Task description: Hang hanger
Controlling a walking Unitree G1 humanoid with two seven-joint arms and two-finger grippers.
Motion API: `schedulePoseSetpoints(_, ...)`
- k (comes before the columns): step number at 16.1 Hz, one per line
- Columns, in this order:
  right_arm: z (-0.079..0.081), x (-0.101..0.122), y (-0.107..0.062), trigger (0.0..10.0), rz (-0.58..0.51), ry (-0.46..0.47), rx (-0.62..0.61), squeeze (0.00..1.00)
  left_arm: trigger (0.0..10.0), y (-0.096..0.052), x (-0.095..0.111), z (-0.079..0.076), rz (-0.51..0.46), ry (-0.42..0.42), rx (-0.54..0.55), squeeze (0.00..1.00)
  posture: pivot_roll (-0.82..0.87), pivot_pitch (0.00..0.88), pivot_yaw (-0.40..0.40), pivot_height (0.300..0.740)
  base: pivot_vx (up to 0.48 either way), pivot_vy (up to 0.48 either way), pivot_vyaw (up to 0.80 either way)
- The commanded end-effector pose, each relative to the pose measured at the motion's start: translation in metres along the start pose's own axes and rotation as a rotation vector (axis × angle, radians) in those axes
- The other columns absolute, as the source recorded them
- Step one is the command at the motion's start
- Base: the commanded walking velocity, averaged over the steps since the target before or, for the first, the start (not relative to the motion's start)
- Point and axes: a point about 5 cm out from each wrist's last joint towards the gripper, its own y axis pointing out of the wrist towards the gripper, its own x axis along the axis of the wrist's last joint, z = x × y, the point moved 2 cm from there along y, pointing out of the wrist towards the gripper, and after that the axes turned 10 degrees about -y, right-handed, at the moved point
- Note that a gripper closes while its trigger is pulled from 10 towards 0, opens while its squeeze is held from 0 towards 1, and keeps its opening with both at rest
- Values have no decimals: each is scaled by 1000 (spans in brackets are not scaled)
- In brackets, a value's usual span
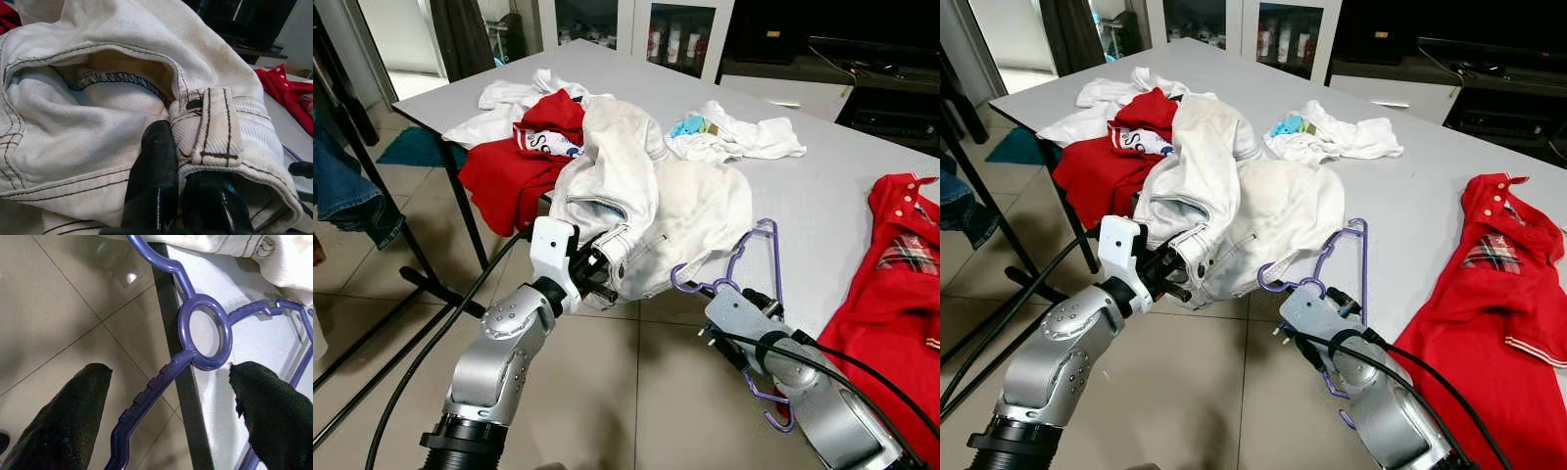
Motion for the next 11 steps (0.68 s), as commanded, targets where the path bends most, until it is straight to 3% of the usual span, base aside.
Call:
schedulePoseSetpoints(1, -10, -1, -1, 4196, 13, 2, -39, 0, 10000, 4, 5, -2, -15, 9, -7, 0, -45, 0, -43, 740, 0, 0, 0)
schedulePoseSetpoints(2, -11, -1, -1, 3569, 13, 1, -42, 0, 10000, 4, 5, -2, -15, 9, -7, 0, -45, 0, -43, 740, 0, 0, 0)
schedulePoseSetpoints(3, -14, 0, -1, 1647, 12, -2, -55, 0, 10000, 4, 5, -2, -16, 10, -8, 0, -51, 0, -42, 740, 0, 0, 0)
schedulePoseSetpoints(5, -17, 1, -1, 1451, 9, -8, -69, 0, 10000, 5, 5, -3, -17, 9, -9, 0, -51, 0, -42, 740, 0, 0, 0)
schedulePoseSetpoints(6, -20, 1, -1, 78, 7, -16, -79, 0, 10000, 5, 5, -3, -17, 9, -10, 0, -51, 0, -42, 740, 0, 0, 0)
schedulePoseSetpoints(11, -26, -3, -2, 0, 13, -38, -92, 0, 10000, 5, 4, -4, -16, 6, -9, 0, -49, 0, -45, 740, 0, 0, 0)
